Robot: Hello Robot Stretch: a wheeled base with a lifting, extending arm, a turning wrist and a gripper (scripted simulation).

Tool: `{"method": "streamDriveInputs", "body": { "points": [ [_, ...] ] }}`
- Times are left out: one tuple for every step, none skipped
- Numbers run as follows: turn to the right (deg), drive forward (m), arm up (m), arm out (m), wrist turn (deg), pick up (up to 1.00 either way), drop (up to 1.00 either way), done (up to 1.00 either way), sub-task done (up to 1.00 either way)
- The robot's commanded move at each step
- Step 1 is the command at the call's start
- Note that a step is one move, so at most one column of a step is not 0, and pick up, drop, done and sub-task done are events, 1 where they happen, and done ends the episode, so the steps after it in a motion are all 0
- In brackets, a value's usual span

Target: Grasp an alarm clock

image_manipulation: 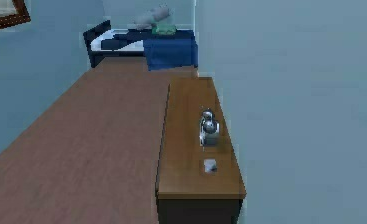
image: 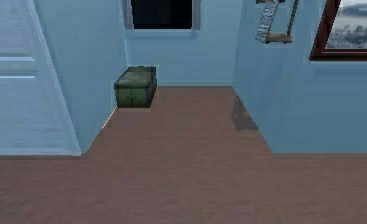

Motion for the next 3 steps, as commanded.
{"method": "streamDriveInputs", "body": {
  "points": [
    [0.0,0.00,0.50,0.00,0.0,0.00,0.00,0.00,0.00],
    [0.0,0.00,0.34,0.00,0.0,0.00,0.00,0.00,0.00],
    [0.0,0.00,0.00,0.50,0.0,0.00,0.00,0.00,0.00]
  ]
}}
